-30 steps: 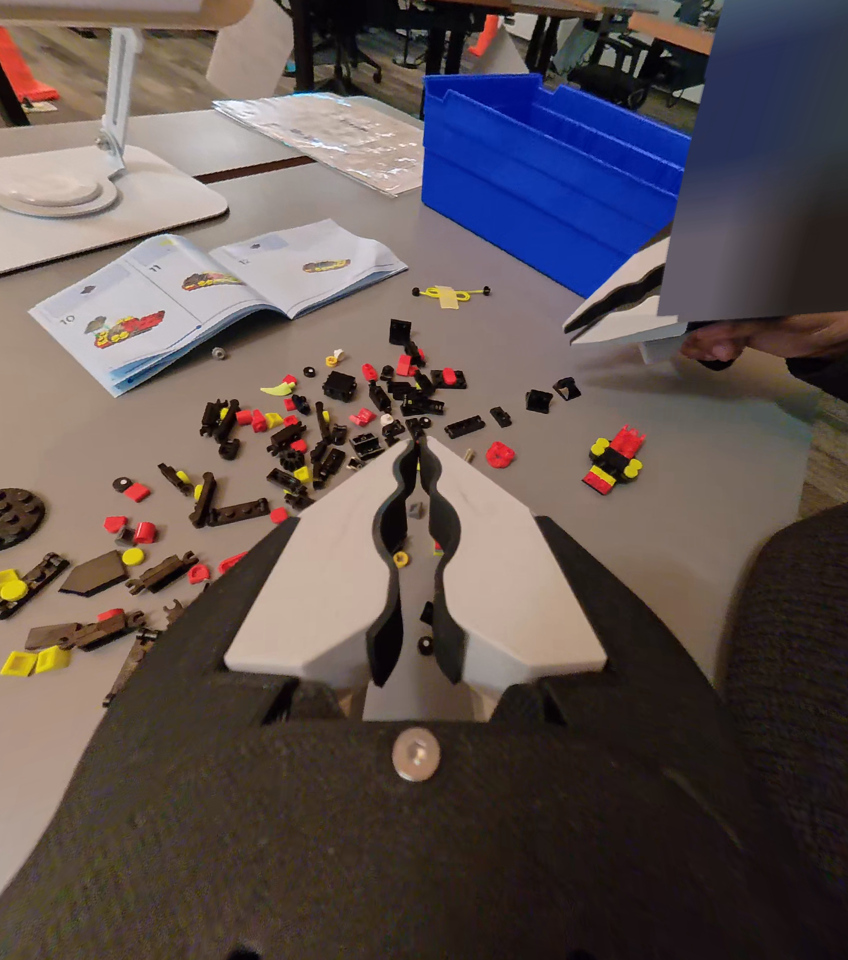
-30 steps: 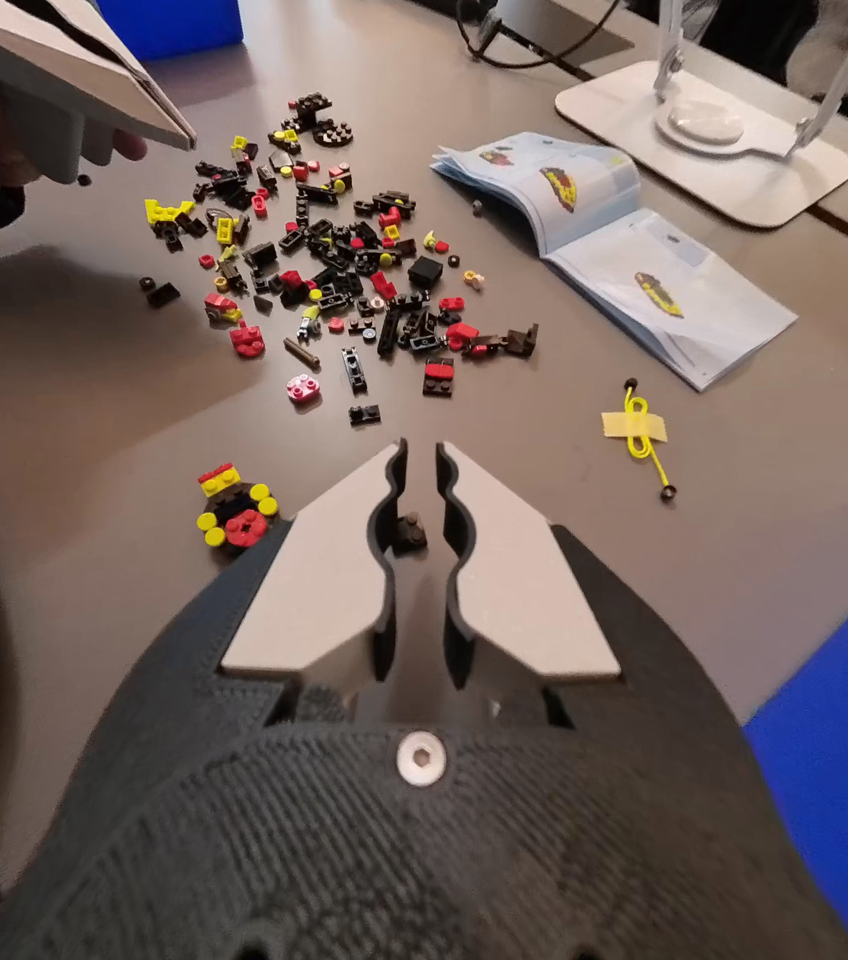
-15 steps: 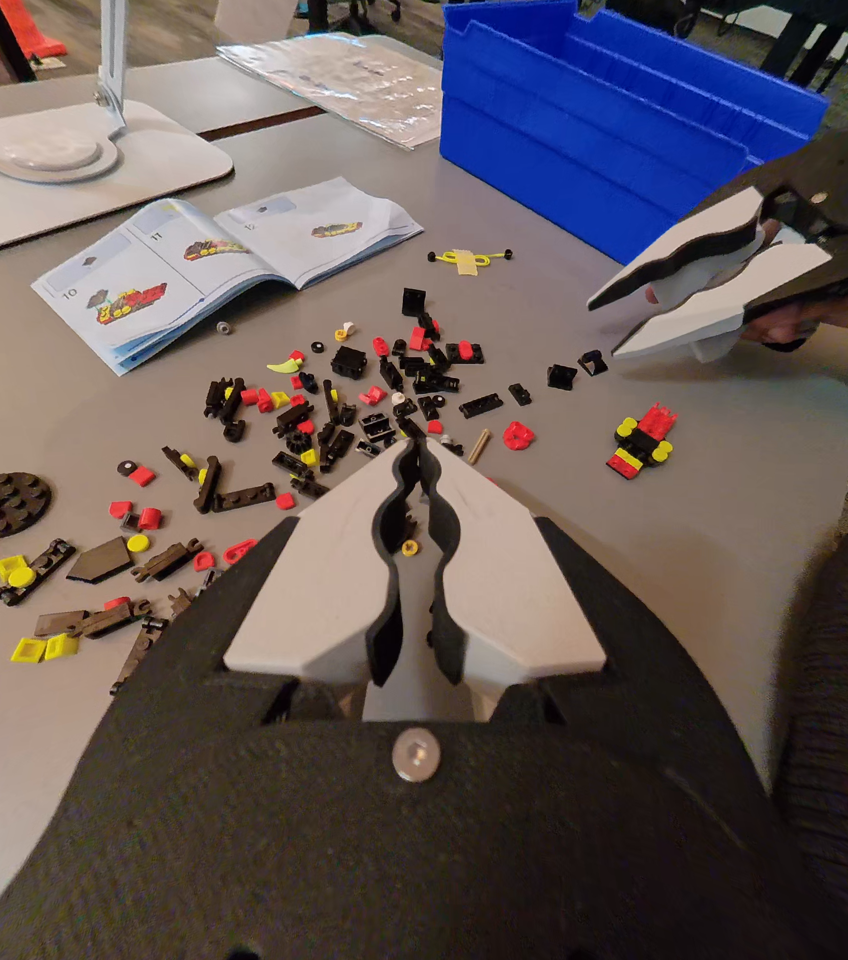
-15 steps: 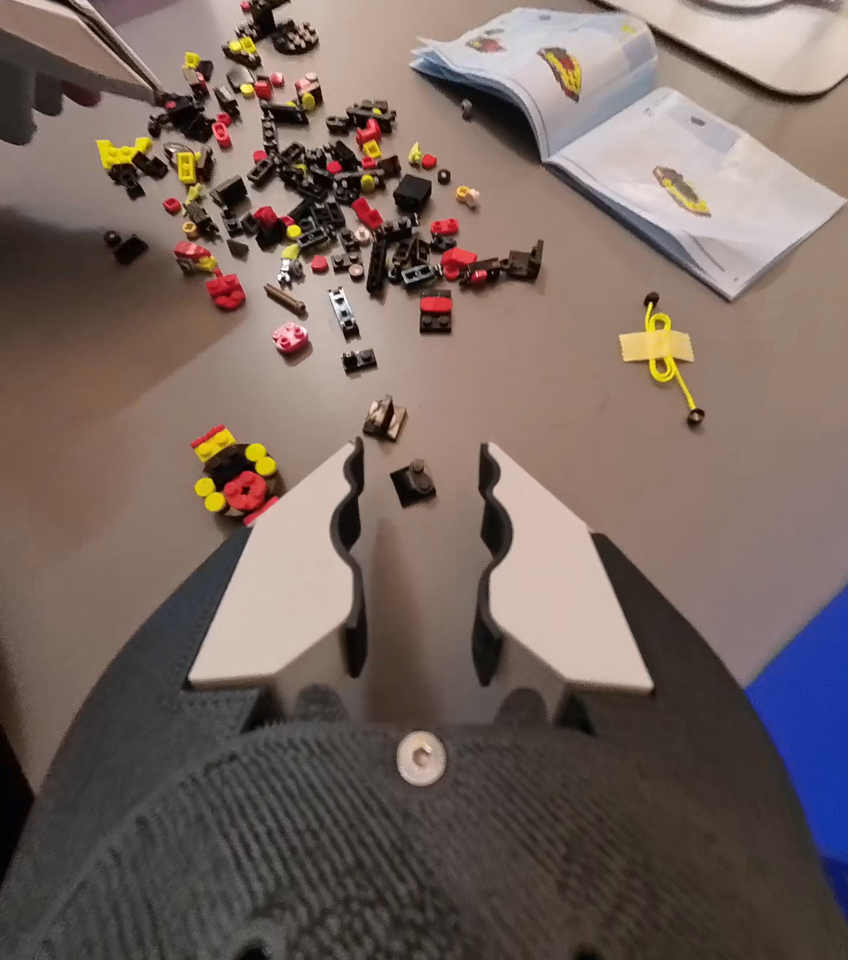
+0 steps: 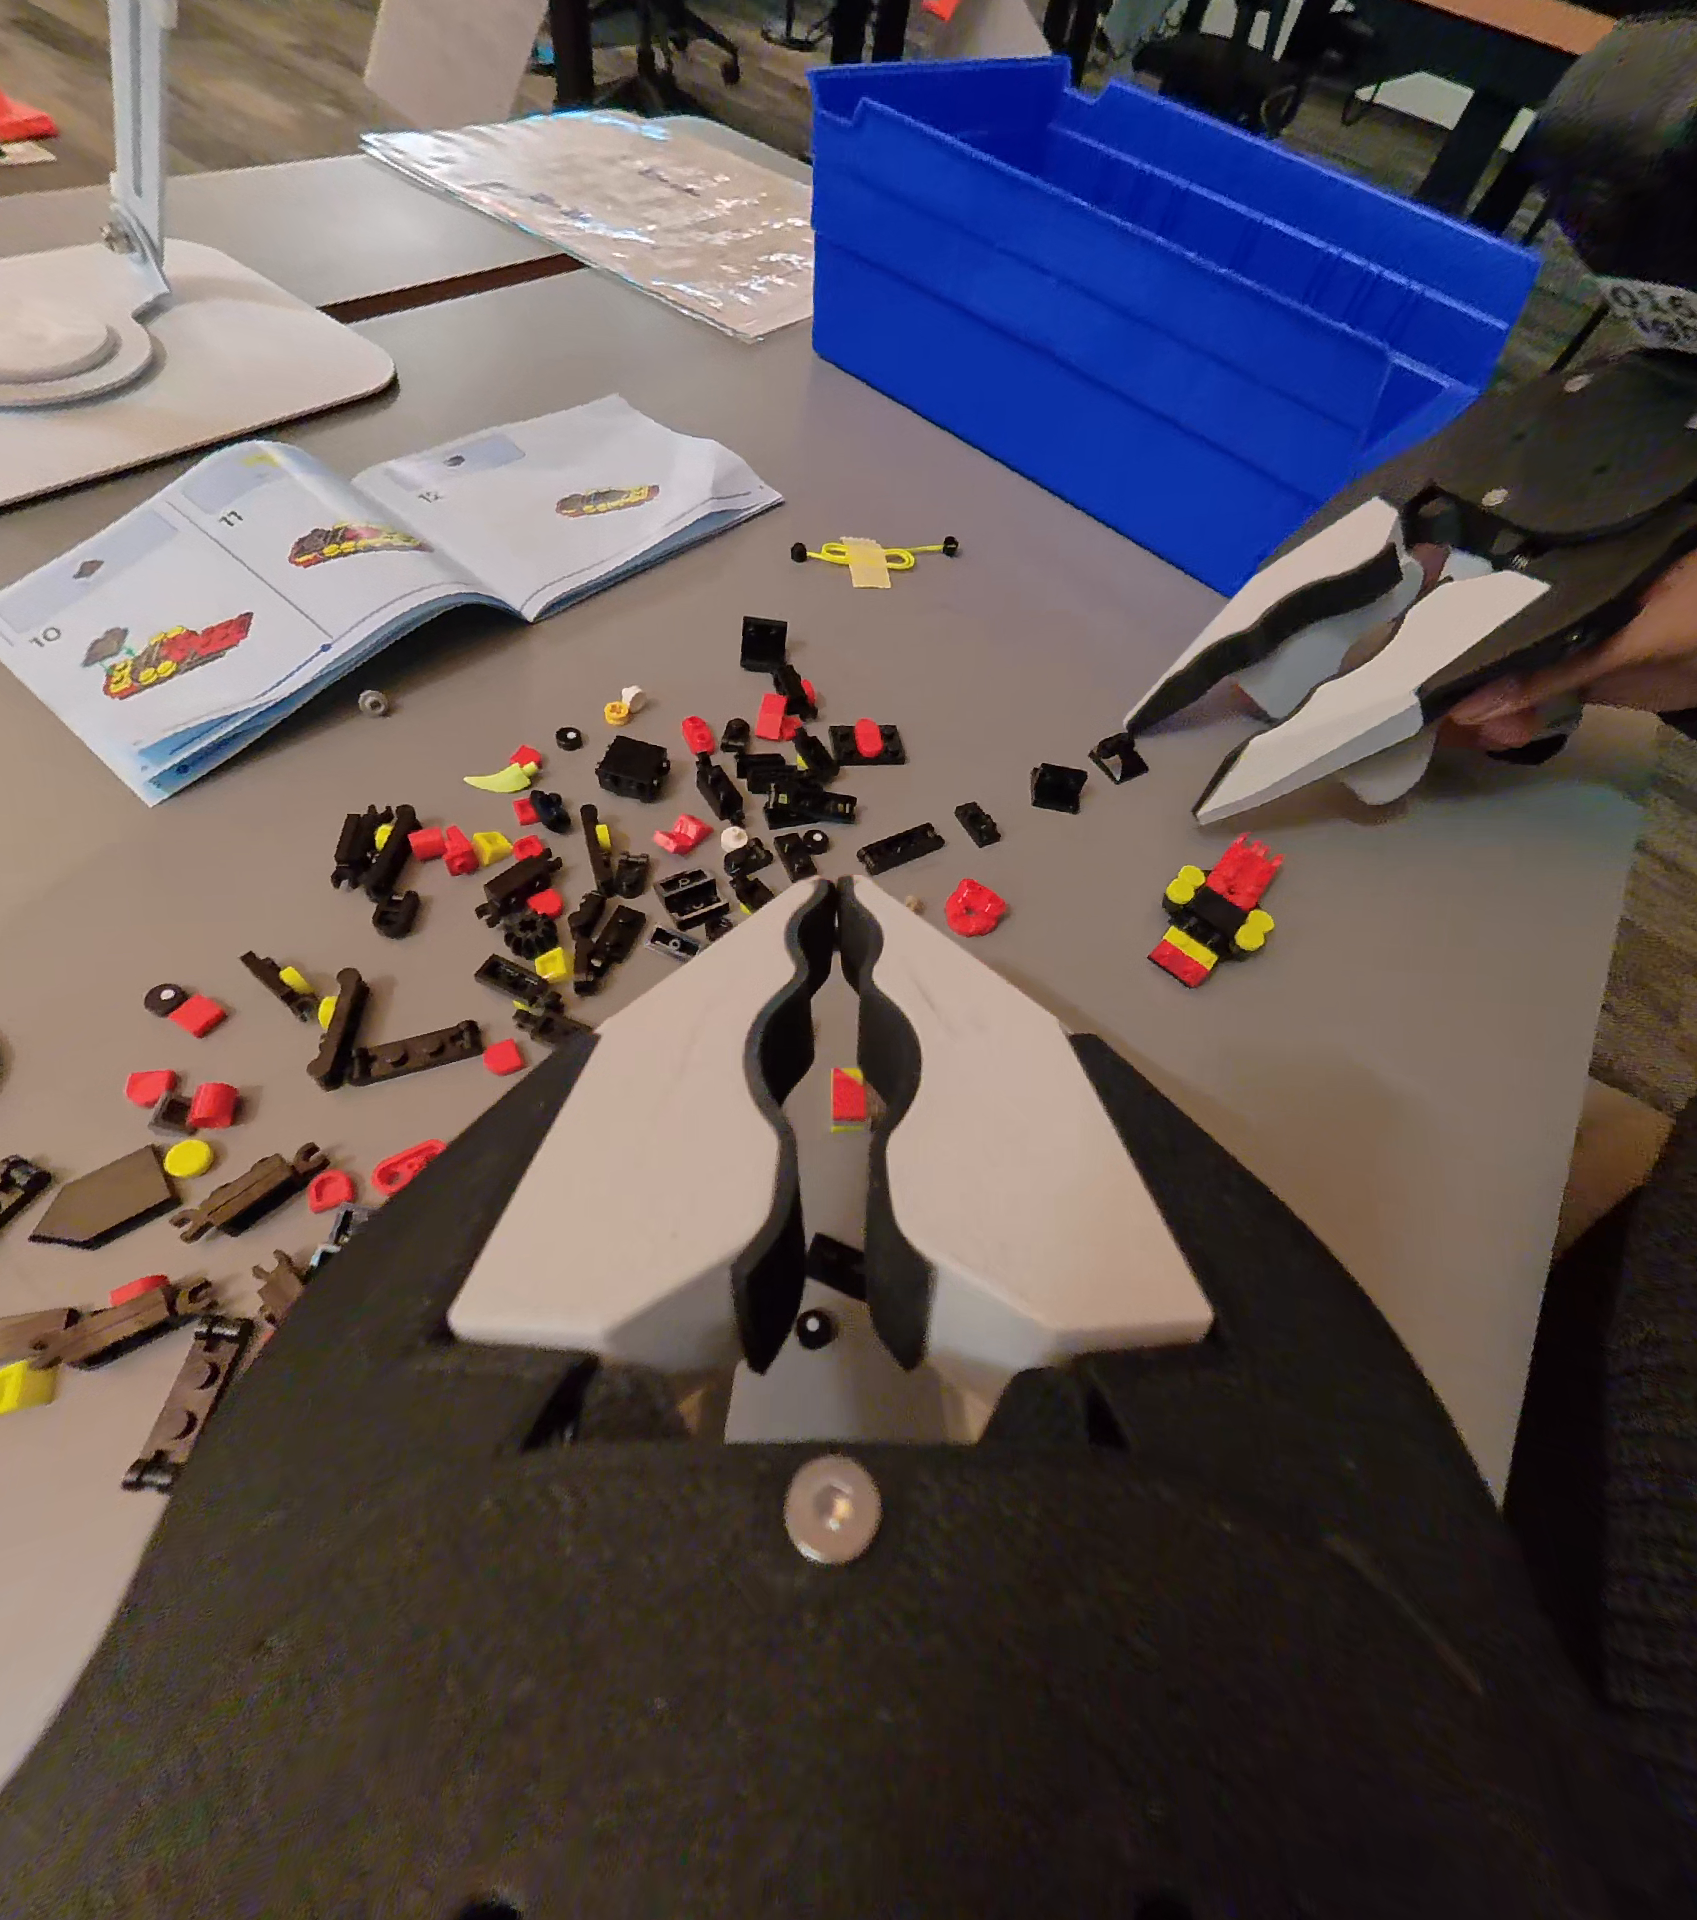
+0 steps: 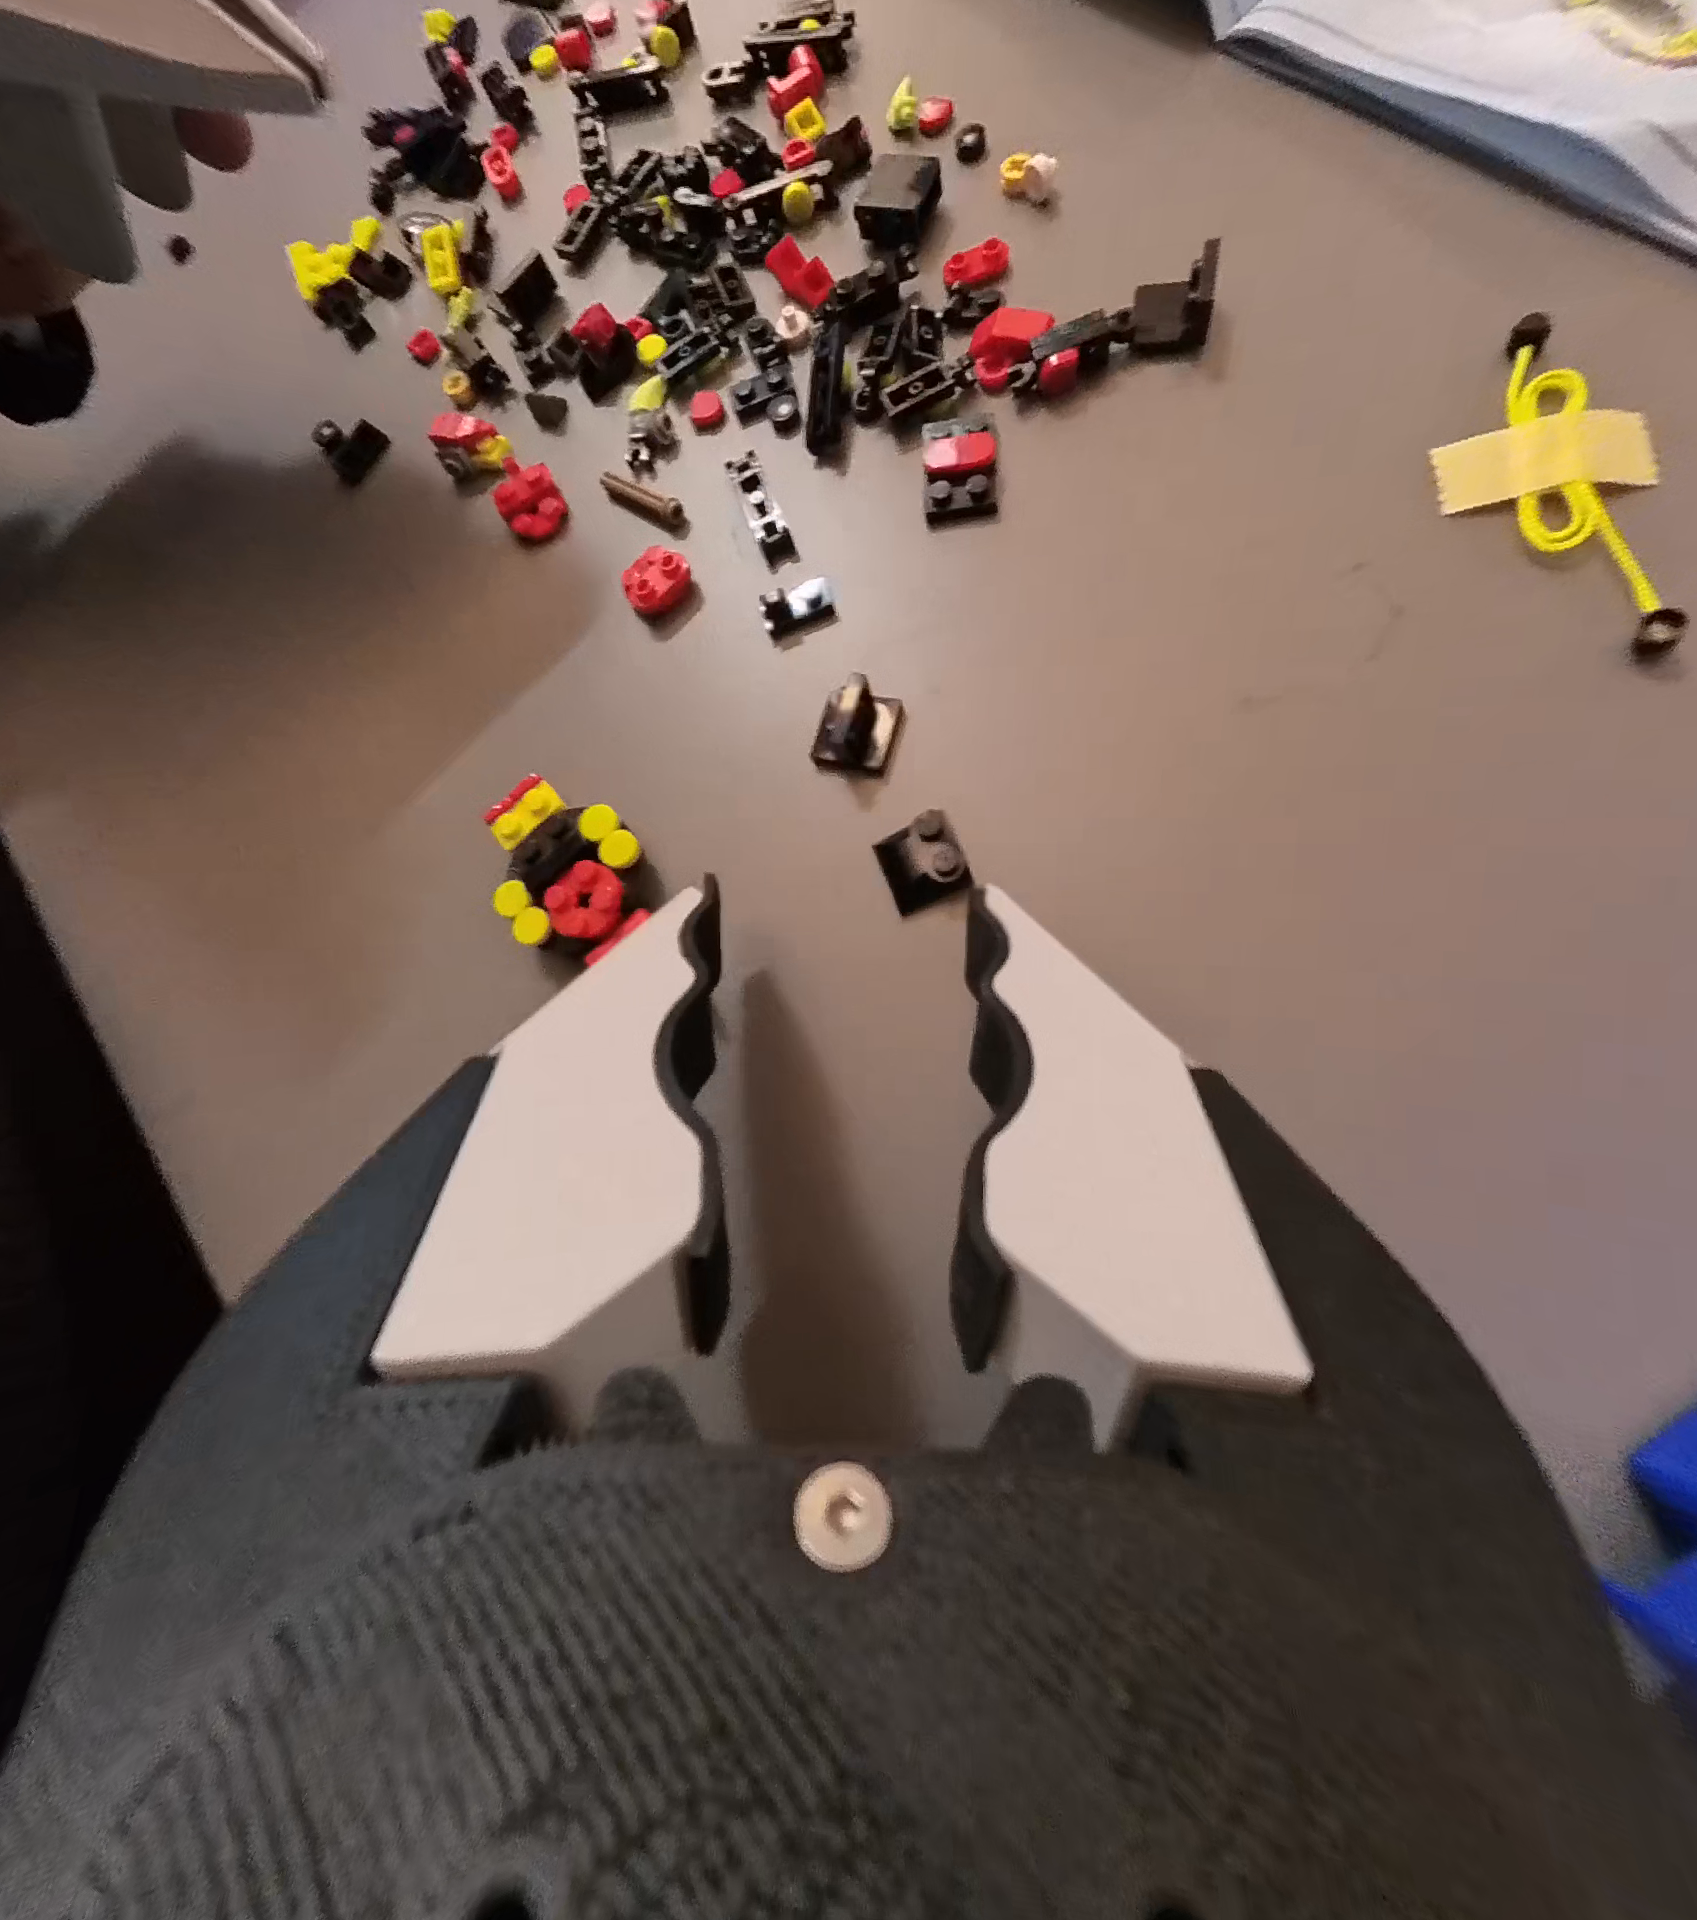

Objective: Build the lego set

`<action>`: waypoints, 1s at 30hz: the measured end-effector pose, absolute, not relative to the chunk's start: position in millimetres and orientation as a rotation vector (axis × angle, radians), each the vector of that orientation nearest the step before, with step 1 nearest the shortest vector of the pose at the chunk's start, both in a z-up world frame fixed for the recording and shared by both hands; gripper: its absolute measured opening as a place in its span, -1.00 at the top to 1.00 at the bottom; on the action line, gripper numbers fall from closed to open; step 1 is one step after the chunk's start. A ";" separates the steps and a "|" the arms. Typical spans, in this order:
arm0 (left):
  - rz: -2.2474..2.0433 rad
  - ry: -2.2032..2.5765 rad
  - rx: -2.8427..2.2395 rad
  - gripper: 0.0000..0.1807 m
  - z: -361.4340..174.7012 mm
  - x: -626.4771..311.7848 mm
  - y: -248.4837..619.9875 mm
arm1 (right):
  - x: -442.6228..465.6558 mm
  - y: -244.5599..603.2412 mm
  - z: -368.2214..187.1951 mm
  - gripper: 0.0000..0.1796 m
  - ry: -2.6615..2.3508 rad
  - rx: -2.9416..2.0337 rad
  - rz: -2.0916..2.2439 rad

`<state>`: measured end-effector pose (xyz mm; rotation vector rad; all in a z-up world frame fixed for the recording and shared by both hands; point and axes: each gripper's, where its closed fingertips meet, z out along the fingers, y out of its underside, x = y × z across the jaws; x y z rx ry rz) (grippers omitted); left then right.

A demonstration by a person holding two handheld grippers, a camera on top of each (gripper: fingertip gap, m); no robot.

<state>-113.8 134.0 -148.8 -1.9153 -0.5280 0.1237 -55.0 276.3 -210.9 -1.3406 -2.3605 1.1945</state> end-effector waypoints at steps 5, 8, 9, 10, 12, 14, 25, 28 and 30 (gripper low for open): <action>0.116 -0.524 -1.918 1.00 -149.0 -111.7 135.0 | -49.9 269.2 -204.8 0.54 -2.395 -1.403 1.344; 0.117 -0.531 -1.911 1.00 -148.0 -111.9 133.4 | -56.5 274.0 -200.9 0.51 -2.363 -1.386 1.332; 0.115 -0.533 -1.909 1.00 -148.1 -111.7 132.9 | -58.4 274.9 -200.6 0.51 -2.356 -1.366 1.317; 0.112 -0.537 -1.910 1.00 -148.6 -111.7 132.3 | -60.5 275.2 -201.2 0.50 -2.351 -1.347 1.294; 0.105 -0.545 -1.914 1.00 -150.3 -111.4 131.1 | -63.9 272.7 -204.4 0.48 -2.362 -1.307 1.241; 0.104 -0.555 -1.921 1.00 -152.2 -111.6 128.9 | -62.0 269.4 -211.6 0.48 -2.415 -1.281 1.172; 0.057 -0.580 -1.915 1.00 -153.5 -113.1 132.6 | -43.0 262.4 -206.7 0.60 -2.464 -1.369 1.288; 0.044 -0.579 -1.914 1.00 -153.9 -113.5 134.8 | -43.8 261.1 -201.2 0.65 -2.451 -1.283 1.288; 0.031 -0.583 -1.917 1.00 -155.1 -113.8 135.7 | -48.6 266.3 -199.0 0.67 -2.423 -1.189 1.223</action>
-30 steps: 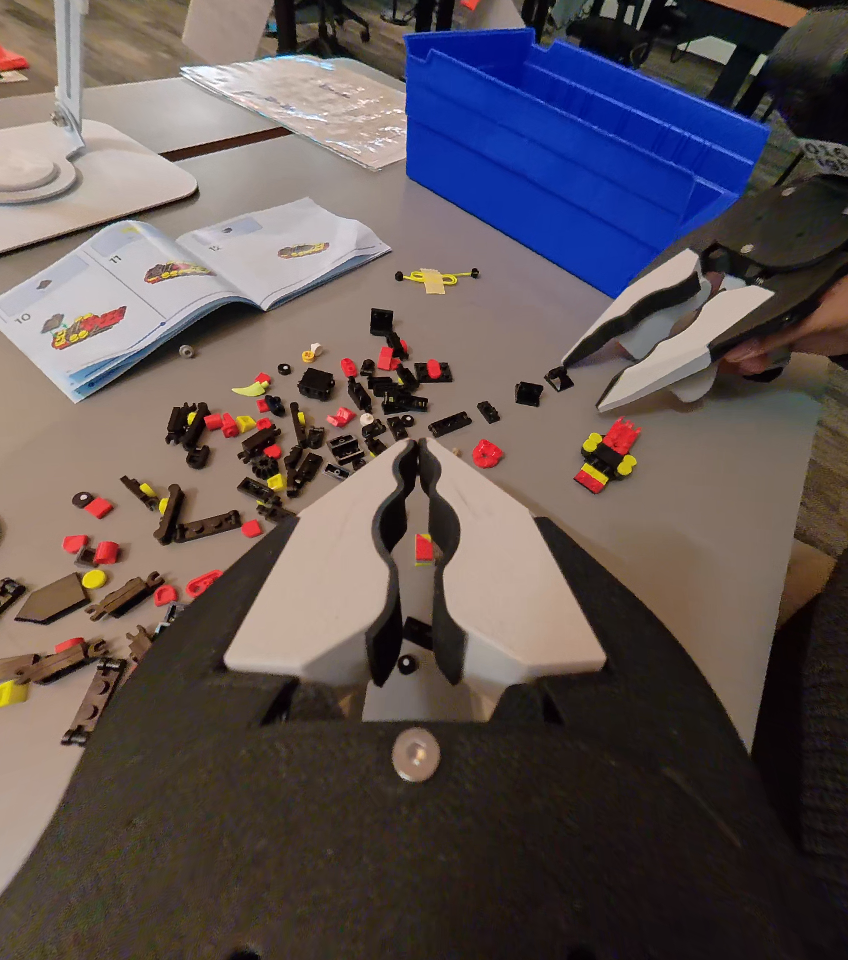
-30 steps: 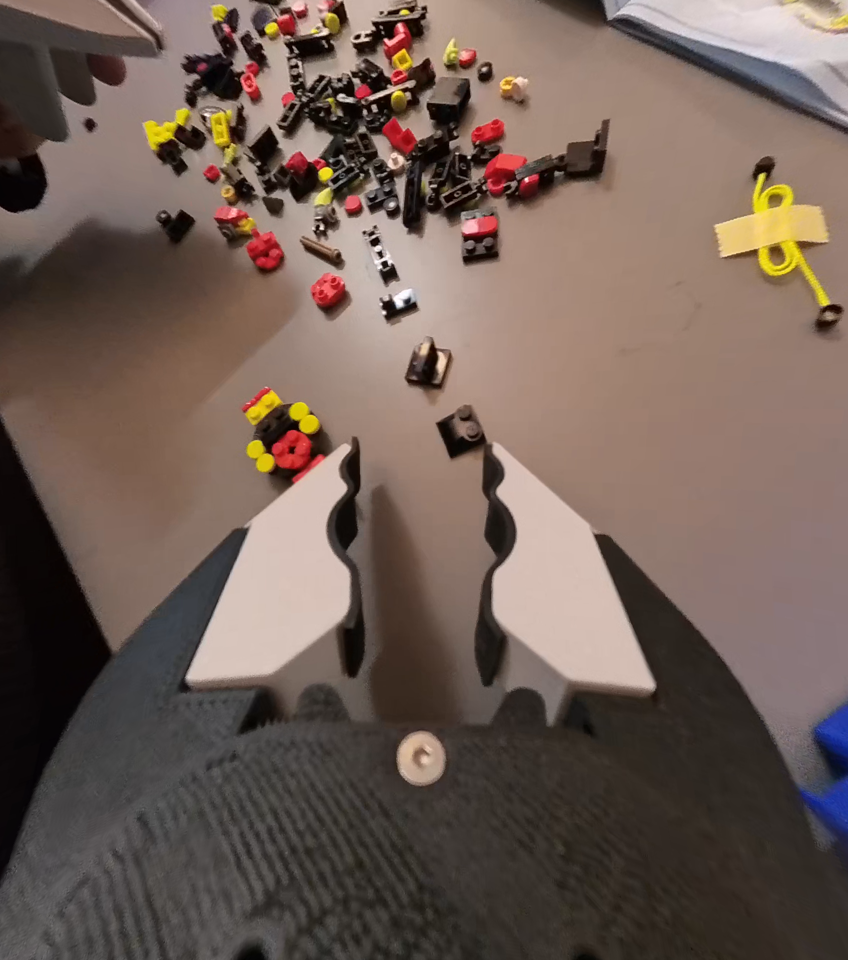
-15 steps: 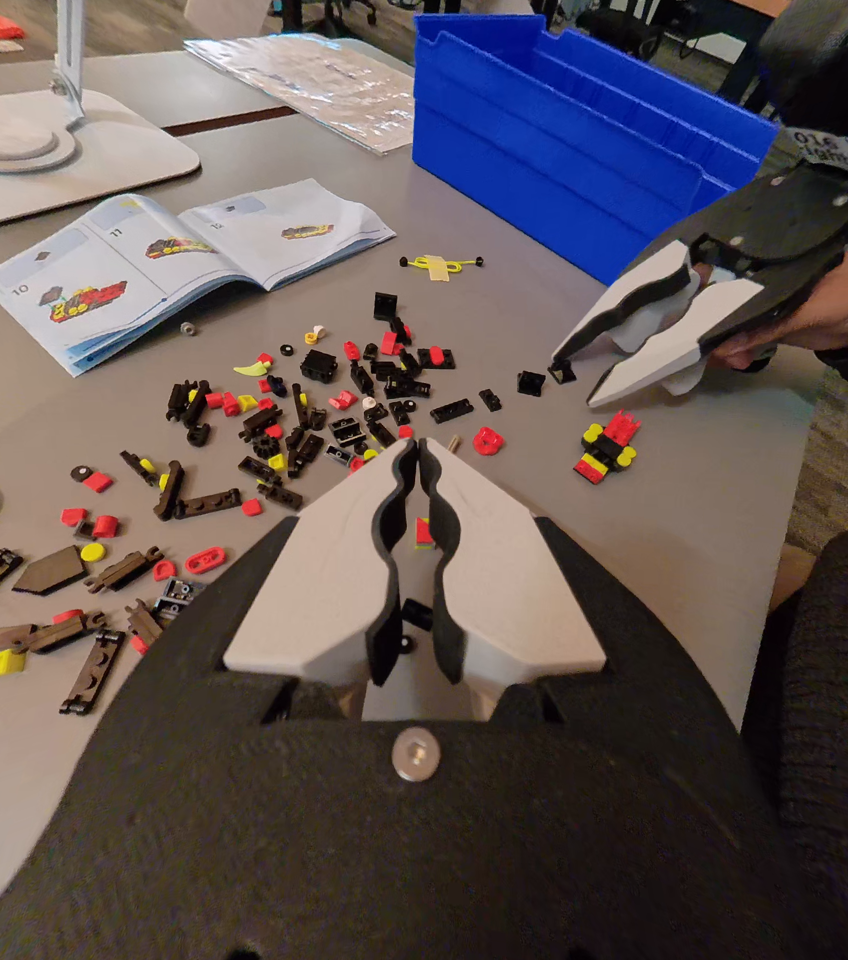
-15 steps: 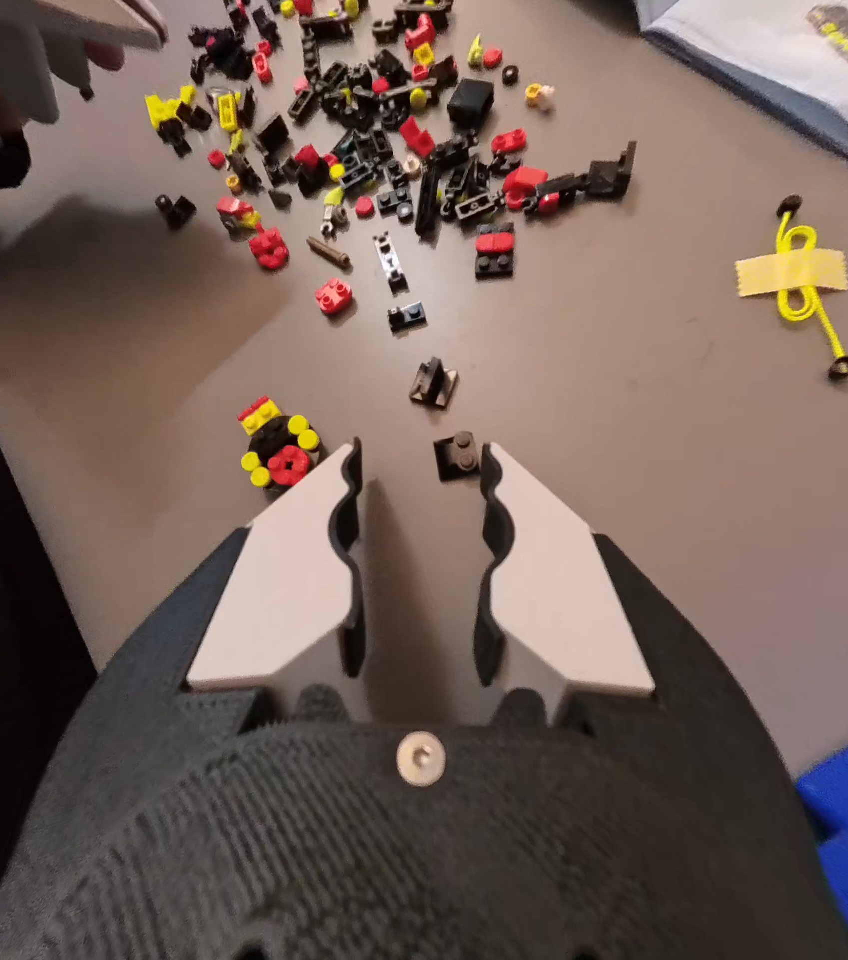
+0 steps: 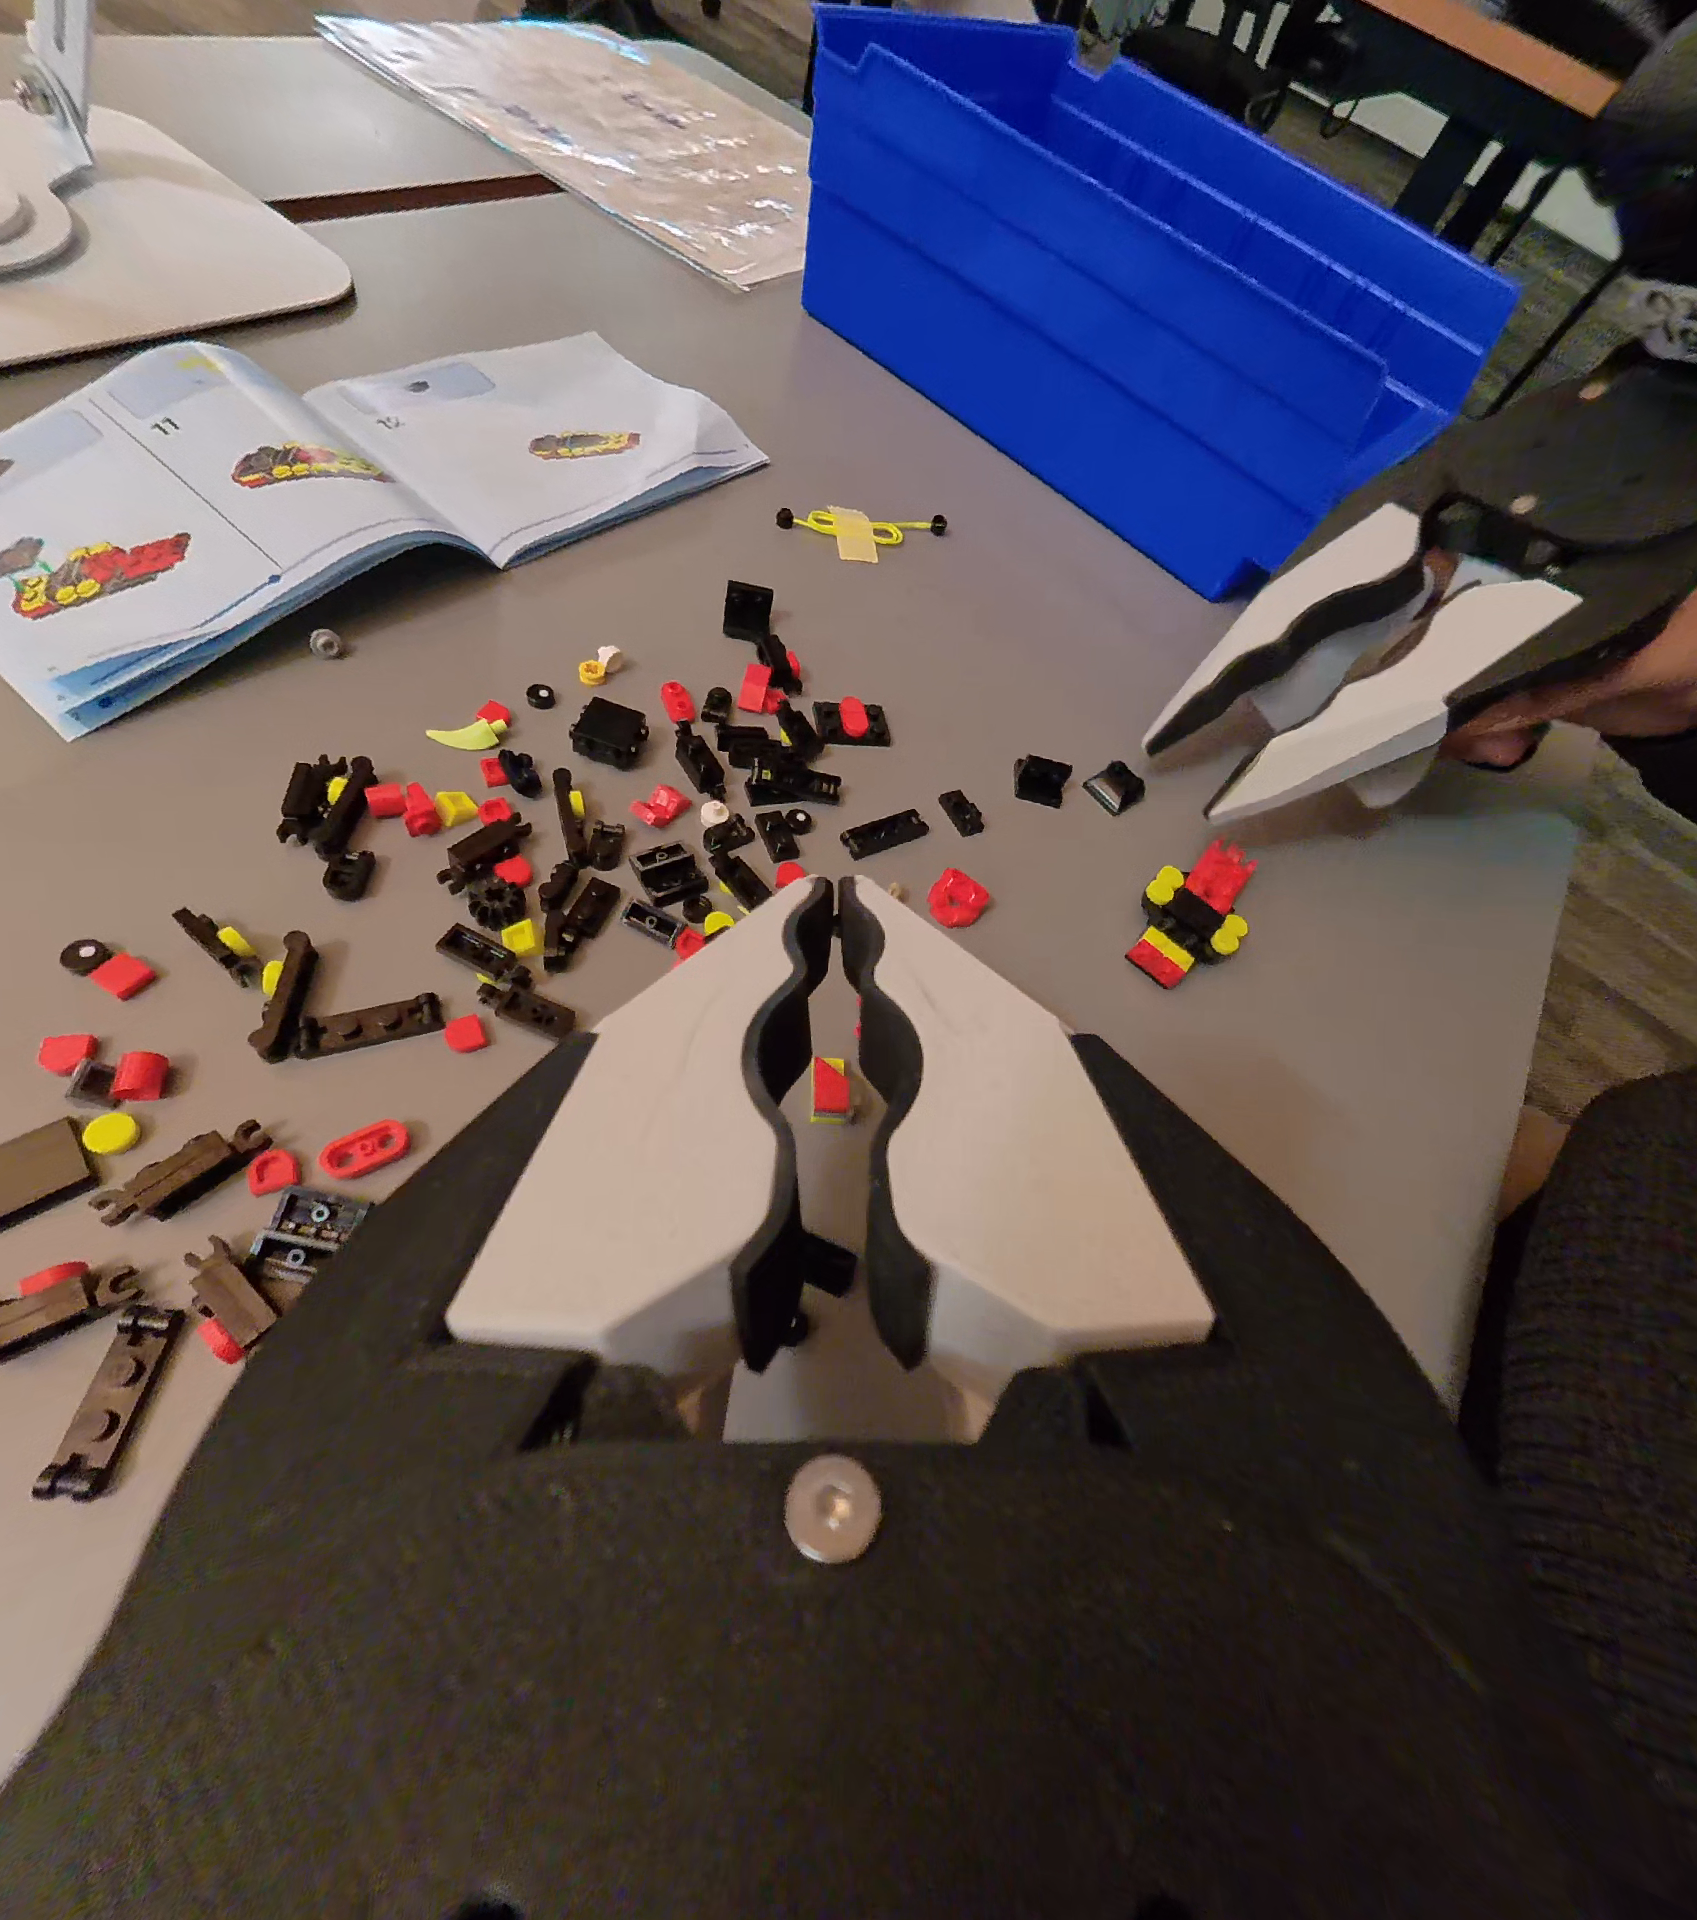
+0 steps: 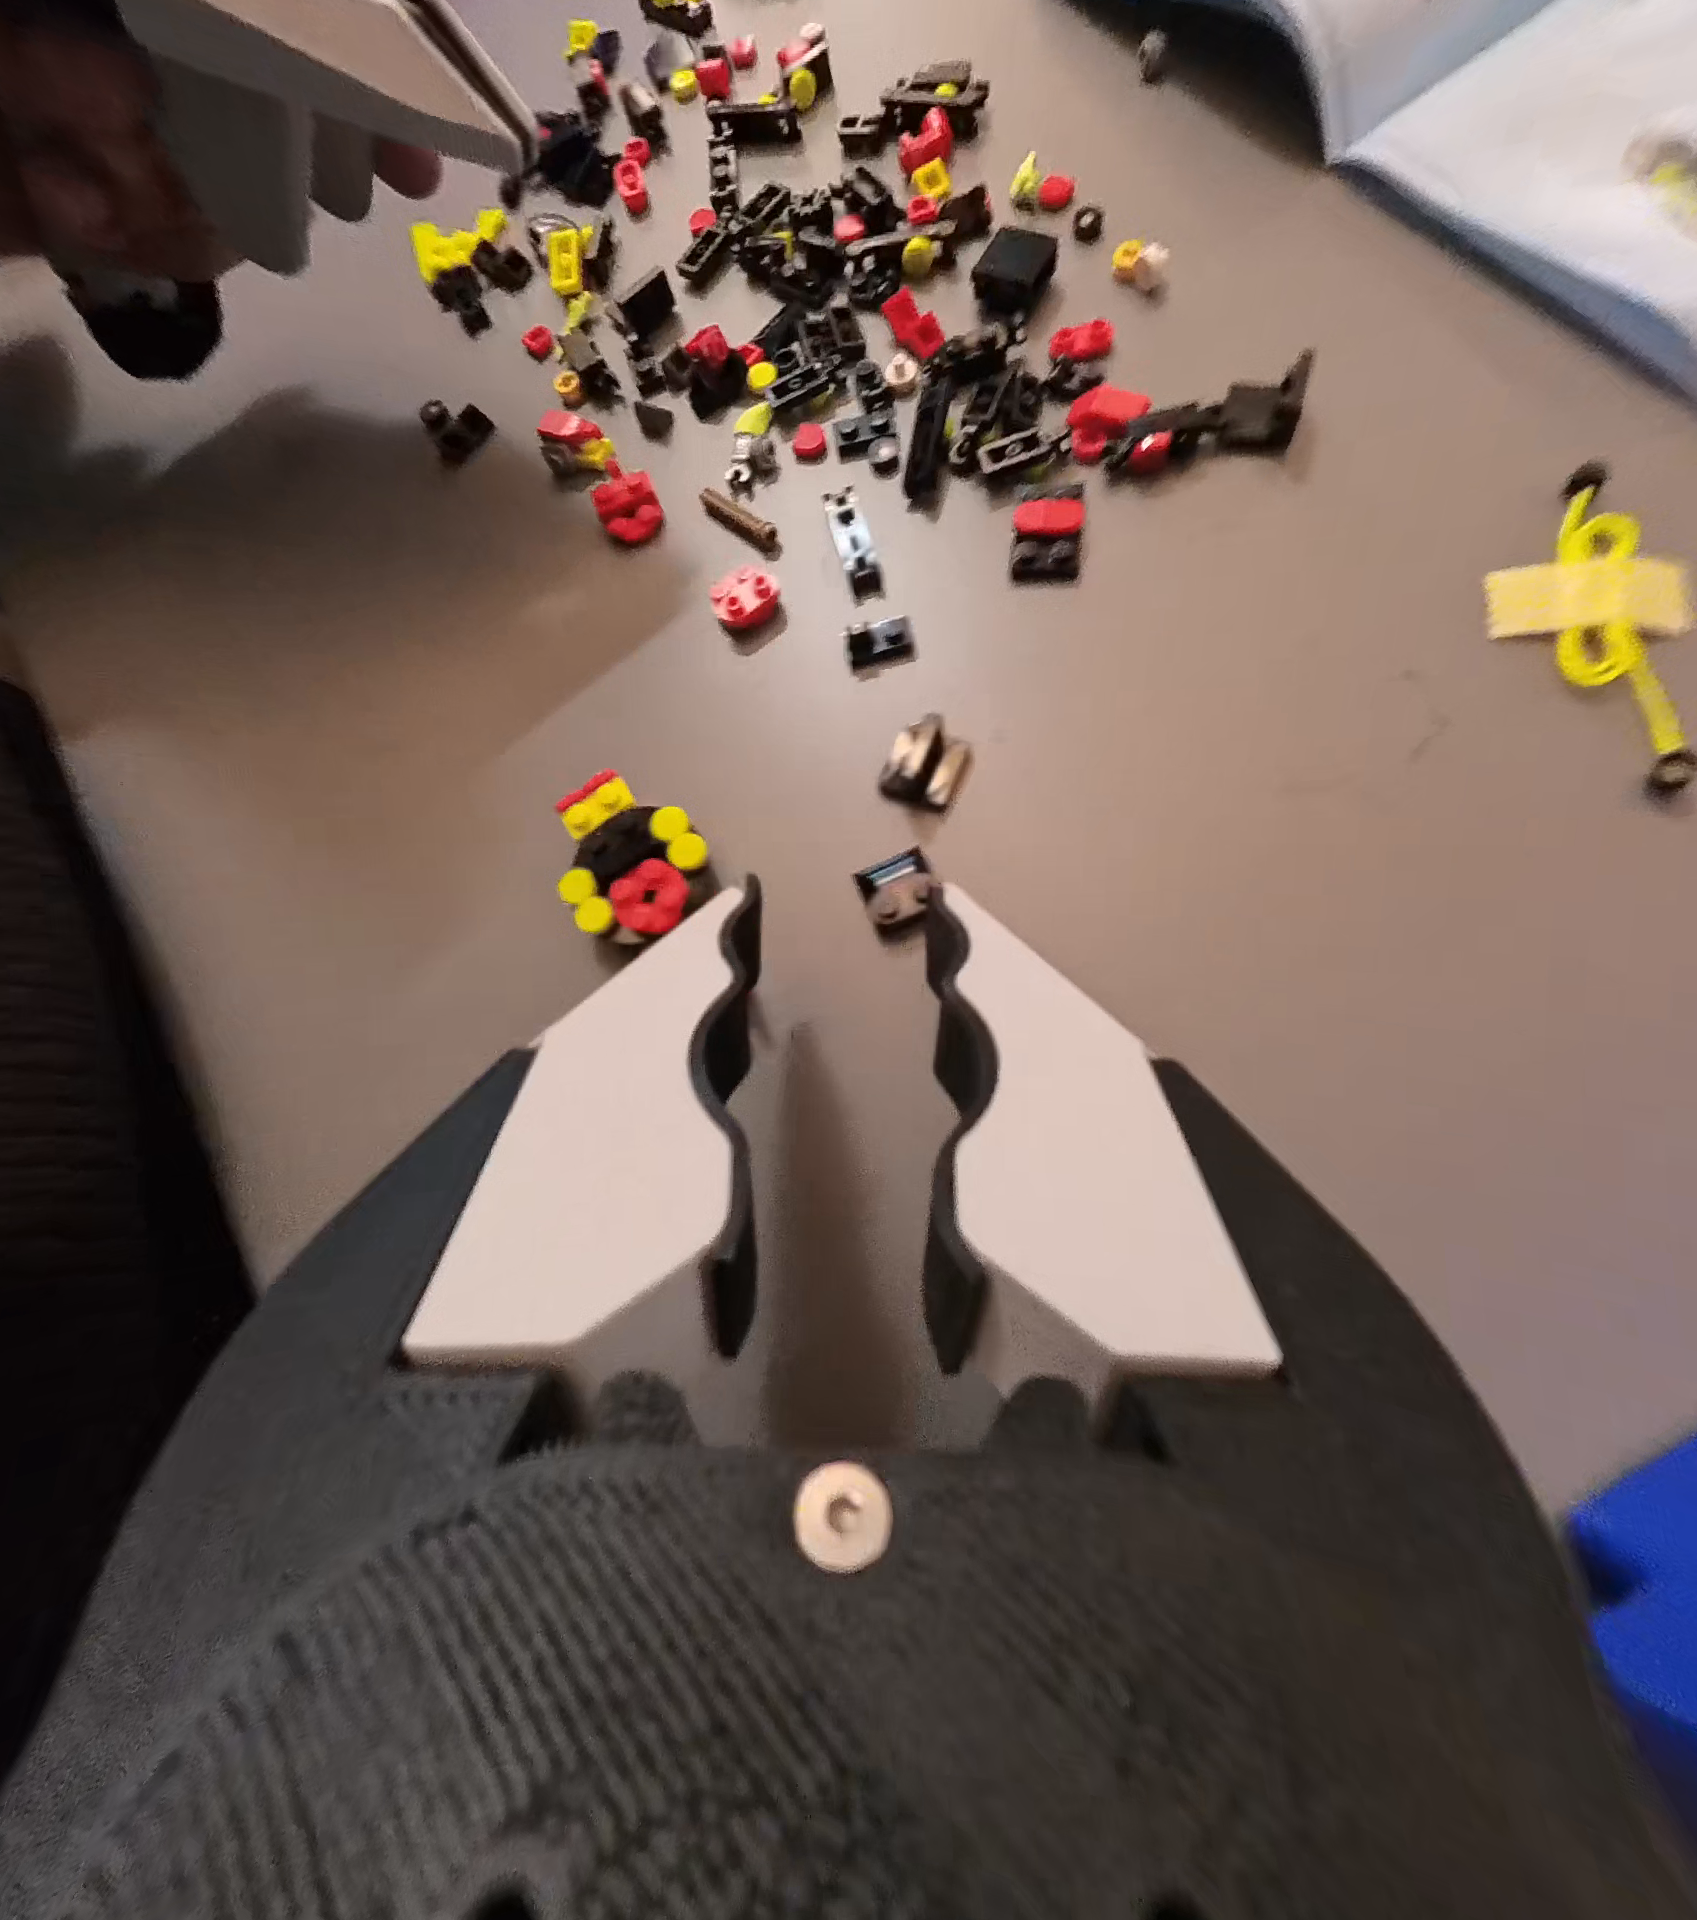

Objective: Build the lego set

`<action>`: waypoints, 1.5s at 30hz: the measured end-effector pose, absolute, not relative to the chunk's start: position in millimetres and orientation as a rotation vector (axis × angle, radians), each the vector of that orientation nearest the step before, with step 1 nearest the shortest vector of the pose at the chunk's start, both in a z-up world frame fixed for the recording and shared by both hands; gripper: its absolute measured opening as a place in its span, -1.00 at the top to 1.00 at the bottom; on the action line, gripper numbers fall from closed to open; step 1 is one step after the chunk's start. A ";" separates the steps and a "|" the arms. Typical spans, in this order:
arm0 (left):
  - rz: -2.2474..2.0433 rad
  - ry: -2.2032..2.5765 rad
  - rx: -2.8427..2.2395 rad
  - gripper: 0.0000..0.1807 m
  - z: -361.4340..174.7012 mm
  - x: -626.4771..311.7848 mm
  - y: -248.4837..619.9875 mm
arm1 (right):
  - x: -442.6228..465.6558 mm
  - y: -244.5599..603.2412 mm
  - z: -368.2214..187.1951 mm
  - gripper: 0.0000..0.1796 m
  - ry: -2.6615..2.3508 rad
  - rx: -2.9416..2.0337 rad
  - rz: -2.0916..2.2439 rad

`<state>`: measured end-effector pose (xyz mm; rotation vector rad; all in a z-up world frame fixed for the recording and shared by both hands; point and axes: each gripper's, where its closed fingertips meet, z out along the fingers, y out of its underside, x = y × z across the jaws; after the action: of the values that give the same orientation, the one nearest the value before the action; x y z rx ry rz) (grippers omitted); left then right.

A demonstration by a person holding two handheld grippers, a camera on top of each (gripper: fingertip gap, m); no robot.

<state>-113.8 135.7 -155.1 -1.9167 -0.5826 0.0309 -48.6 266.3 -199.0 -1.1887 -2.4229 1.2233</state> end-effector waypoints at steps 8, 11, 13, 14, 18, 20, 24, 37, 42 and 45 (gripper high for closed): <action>-0.008 -0.645 -1.906 1.00 -159.4 -118.8 129.6 | -58.6 272.0 -208.8 0.71 -2.432 -0.940 0.994; -0.030 -0.677 -1.889 1.00 -159.4 -119.3 125.5 | -60.6 272.0 -211.0 0.74 -2.447 -0.947 0.994; -0.030 -0.692 -1.889 1.00 -160.4 -119.4 122.3 | -61.3 270.6 -210.8 0.78 -2.457 -0.958 1.017; -0.024 -0.697 -1.889 1.00 -160.7 -119.5 120.6 | -61.3 269.8 -211.5 0.79 -2.467 -0.965 1.025; 0.005 -0.702 -1.894 1.00 -161.1 -118.6 114.7 | -62.4 268.3 -215.1 0.80 -2.498 -0.956 1.004; 0.011 -0.708 -1.895 1.00 -161.5 -117.9 111.9 | -62.7 266.9 -216.7 0.83 -2.512 -0.941 0.989; 0.014 -0.728 -1.883 1.00 -161.0 -118.0 106.3 | -66.5 263.2 -214.4 0.84 -2.510 -0.907 0.984; 0.018 -0.757 -1.882 1.00 -163.3 -116.9 99.0 | -71.4 259.2 -209.6 0.84 -2.503 -0.891 1.010; 0.013 -0.757 -1.885 1.00 -164.0 -116.7 99.8 | -70.9 259.4 -209.8 0.84 -2.502 -0.891 1.005; 0.005 -0.755 -1.889 0.99 -164.8 -116.5 101.0 | -70.2 260.4 -210.2 0.84 -2.502 -0.895 1.002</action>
<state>-116.5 101.0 -164.8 -1.8887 -0.7552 0.0055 -70.2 260.4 -210.2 -0.8945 -2.5024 1.0023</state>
